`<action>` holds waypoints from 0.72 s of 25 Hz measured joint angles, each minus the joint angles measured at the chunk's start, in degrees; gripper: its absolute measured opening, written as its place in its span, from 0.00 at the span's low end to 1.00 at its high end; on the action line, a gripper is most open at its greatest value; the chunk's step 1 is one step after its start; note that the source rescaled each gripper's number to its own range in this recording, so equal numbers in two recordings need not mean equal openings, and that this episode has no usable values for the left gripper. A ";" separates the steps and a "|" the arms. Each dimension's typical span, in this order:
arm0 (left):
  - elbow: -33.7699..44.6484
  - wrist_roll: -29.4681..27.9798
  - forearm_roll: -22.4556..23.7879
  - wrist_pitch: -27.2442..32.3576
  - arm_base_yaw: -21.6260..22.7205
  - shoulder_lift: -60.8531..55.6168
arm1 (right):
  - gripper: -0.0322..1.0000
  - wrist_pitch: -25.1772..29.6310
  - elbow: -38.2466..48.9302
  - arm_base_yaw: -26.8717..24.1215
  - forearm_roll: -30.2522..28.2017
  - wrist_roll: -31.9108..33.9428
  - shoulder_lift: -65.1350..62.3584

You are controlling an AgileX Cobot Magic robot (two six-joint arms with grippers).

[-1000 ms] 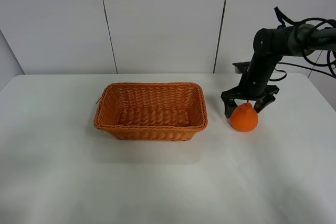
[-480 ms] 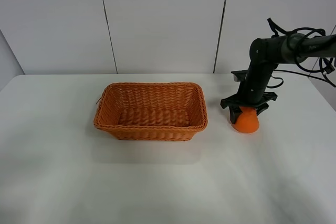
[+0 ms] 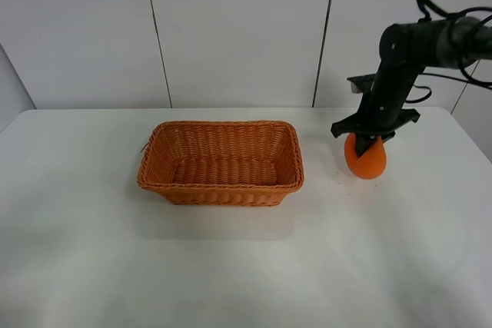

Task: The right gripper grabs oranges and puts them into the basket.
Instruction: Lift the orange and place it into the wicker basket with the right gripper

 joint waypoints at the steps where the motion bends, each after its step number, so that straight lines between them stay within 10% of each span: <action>1: 0.00 0.00 0.00 0.00 0.00 0.00 | 0.03 0.06 0.00 0.00 0.00 0.00 -1.59; 18: 0.00 0.00 0.00 0.00 0.00 0.00 | 0.03 8.15 -14.49 8.76 0.99 0.06 -9.21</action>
